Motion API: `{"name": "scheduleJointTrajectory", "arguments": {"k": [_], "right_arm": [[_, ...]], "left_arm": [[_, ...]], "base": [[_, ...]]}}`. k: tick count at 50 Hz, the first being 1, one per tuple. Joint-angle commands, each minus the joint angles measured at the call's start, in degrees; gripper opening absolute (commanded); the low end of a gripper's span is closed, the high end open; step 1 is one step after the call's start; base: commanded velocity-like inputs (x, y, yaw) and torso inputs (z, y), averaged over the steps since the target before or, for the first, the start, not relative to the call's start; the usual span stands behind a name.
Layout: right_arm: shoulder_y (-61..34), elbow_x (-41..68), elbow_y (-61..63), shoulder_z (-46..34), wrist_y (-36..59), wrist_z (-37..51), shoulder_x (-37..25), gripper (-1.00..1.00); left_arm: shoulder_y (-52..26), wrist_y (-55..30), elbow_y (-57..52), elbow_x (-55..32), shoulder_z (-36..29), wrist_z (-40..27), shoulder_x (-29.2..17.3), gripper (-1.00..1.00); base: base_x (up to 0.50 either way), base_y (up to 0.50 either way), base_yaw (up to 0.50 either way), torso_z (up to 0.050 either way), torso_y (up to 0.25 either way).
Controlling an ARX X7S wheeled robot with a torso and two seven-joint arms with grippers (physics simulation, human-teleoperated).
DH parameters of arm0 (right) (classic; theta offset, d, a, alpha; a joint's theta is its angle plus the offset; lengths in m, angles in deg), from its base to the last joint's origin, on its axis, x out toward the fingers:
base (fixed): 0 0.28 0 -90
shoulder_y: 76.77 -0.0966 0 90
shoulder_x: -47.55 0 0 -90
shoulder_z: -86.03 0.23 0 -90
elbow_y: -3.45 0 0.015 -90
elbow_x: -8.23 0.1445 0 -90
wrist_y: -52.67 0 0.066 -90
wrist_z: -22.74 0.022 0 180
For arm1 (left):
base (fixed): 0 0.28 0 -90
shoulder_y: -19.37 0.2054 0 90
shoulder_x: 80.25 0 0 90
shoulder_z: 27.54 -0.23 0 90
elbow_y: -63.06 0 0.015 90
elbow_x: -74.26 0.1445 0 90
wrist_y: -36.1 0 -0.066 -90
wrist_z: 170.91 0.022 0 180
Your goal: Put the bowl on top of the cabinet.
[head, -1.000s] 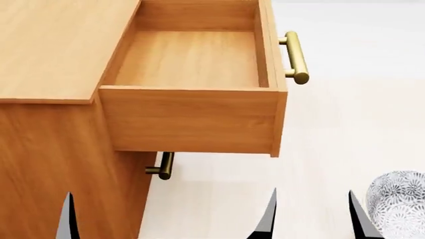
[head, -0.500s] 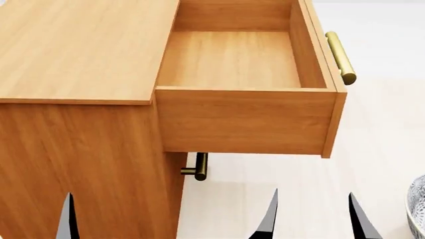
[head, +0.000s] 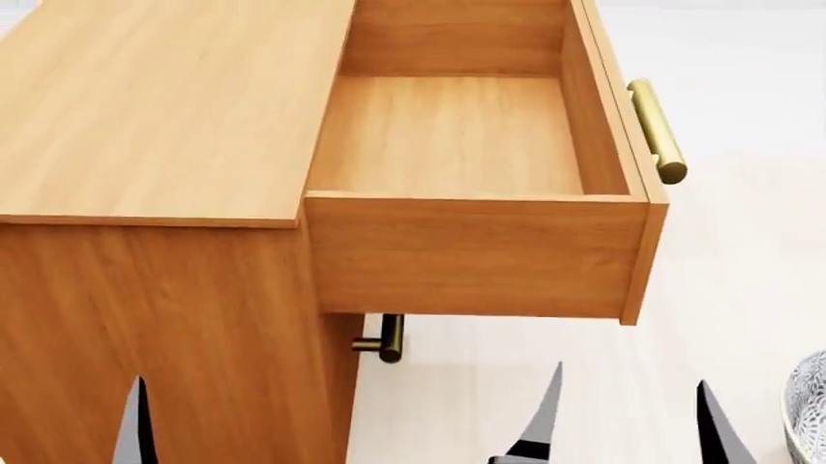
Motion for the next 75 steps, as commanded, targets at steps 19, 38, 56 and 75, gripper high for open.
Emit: {"name": "scheduleJointTrajectory", "arguments": {"k": [19,38,56,75], "right_arm": [[0.3,1.0,1.0,1.4,-0.4,0.3,-0.5,1.0],[-7.9,10.8,-4.6,14.3,4.4,10.7,6.9,1.0],[-19.2,16.8,-18.2,16.3,2.2,15.4,11.3,1.0],[-23.6,19.8,-26.1,18.7,2.5,22.2,10.7,1.0]], "left_arm": [[-0.5,0.8,0.9,-0.2,0.6,-0.8,-0.1,1.0],[-1.0,2.5,2.5,-2.1,0.3,-1.3,-0.1,1.0],[-1.4,2.5,2.8,-2.3,-0.2,-2.2,-0.9,1.0],[-1.4,3.2,3.2,-2.6,-0.8,-2.7,-1.6,1.0]], "base": [[0.0,0.0,0.0,0.05,0.0],[0.0,0.0,0.0,0.039,0.0],[0.0,0.0,0.0,0.0,0.0],[0.0,0.0,0.0,0.0,0.0]]}}
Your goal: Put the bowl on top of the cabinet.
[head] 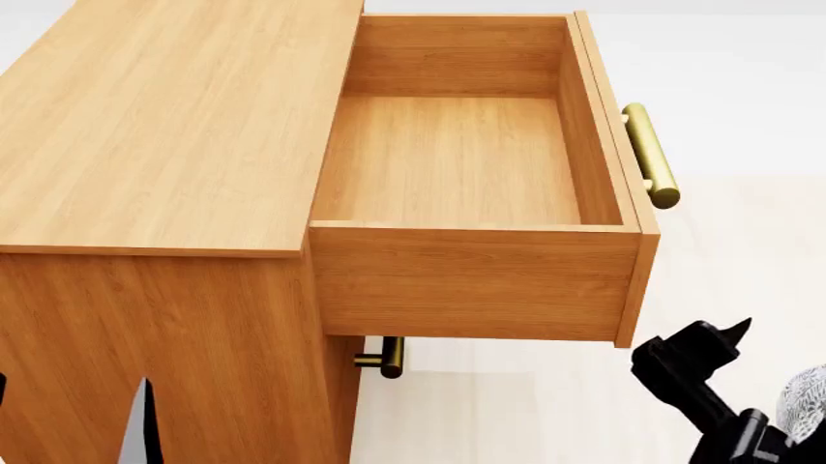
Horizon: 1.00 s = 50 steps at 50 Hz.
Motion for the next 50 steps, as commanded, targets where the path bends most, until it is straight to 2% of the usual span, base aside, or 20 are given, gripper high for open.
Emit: {"name": "scheduleJointTrajectory", "arguments": {"k": [1,25,50], "right_arm": [[-3.8,0.8,-5.6,2.2,0.2,3.0,1.2,1.0],[-7.8,6.4,-17.3,4.5,-8.2,7.4,2.6,1.0],[-8.1,8.7,-19.4,6.6,-15.5,11.3,1.2,1.0]], "left_arm": [[-0.4,1.5,1.3,0.7,1.3,0.2,0.9,1.0],[-0.5,2.0,1.6,0.6,0.5,-0.6,0.2,1.0],[-1.0,2.2,2.2,0.0,-0.1,-1.1,-0.4,1.0]], "base": [[0.0,0.0,0.0,0.0,0.0],[0.0,0.0,0.0,0.0,0.0],[0.0,0.0,0.0,0.0,0.0]]}}
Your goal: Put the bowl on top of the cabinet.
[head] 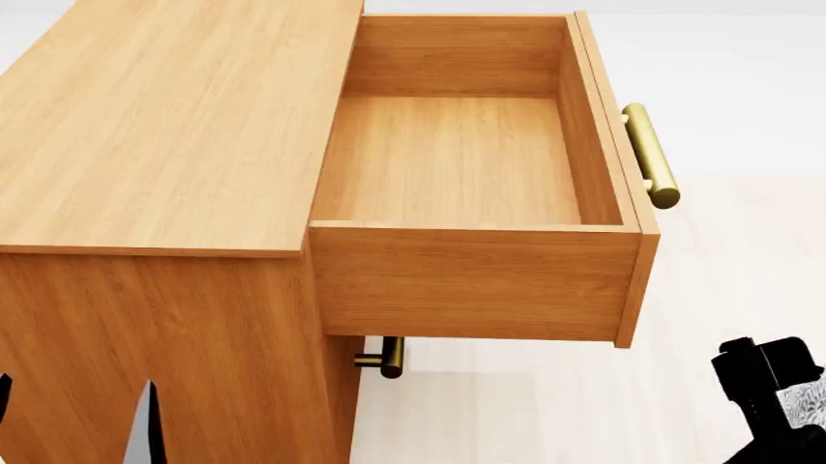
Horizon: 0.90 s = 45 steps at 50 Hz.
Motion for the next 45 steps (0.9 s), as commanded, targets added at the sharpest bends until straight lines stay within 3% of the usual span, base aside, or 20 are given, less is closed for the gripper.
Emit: {"name": "scheduleJointTrajectory", "arguments": {"k": [1,45], "right_arm": [[-0.4,0.4,-2.5,1.9,-4.3,-1.2,0.8,1.0],[0.4,4.9,-9.3,5.6,-15.0,-0.6,-0.2,1.0]], "left_arm": [[-0.6,1.1,1.2,0.8,1.4,0.3,1.1,1.0],[-0.9,1.9,2.2,-0.1,1.3,-0.6,0.3,1.0]], "base": [[0.0,0.0,0.0,0.0,0.0],[0.0,0.0,0.0,0.0,0.0]]}}
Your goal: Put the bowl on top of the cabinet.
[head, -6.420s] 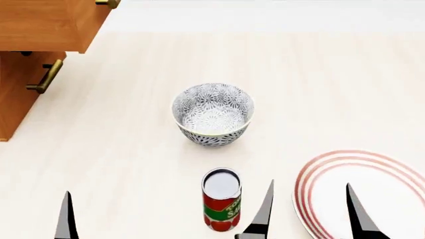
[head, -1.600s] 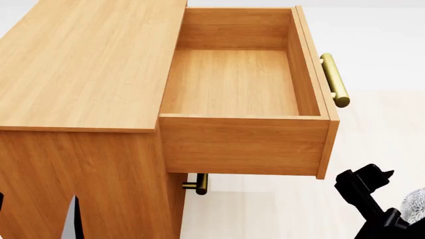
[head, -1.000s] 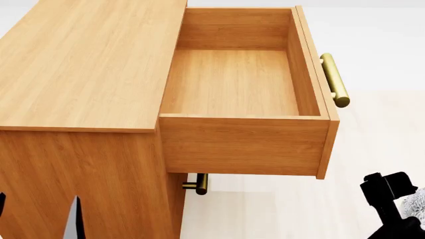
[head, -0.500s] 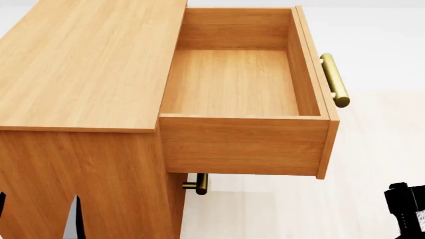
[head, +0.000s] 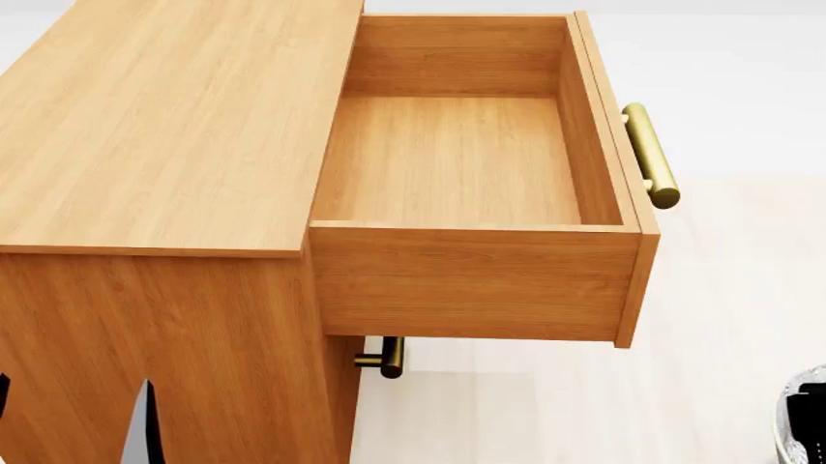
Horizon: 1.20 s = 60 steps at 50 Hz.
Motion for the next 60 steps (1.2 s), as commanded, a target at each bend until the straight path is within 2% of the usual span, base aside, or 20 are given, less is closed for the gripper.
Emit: {"name": "scheduleJointTrajectory", "arguments": {"k": [1,8,41,60], "right_arm": [[-0.7,0.0,-3.0,1.7,-3.4,-2.1,0.7,1.0],[-1.0,-2.7,-4.0,1.9,-7.5,-0.7,1.1,1.0],[-8.8,-2.7,-30.2,2.3,-17.2,-9.0,0.2,1.0],[-10.7,-2.2,-34.8,1.7,-18.3,-10.6,-0.3,1.0]], "left_arm": [[-0.5,1.6,1.7,0.9,1.5,0.4,1.2,1.0],[-0.8,2.0,2.5,0.7,1.7,0.4,1.1,1.0],[-1.3,2.0,3.8,0.0,1.6,-0.2,0.7,1.0],[-1.5,2.2,4.2,-0.5,1.5,-0.5,0.5,1.0]], "base": [[0.0,0.0,0.0,0.0,0.0],[0.0,0.0,0.0,0.0,0.0],[0.0,0.0,0.0,0.0,0.0],[0.0,0.0,0.0,0.0,0.0]]}}
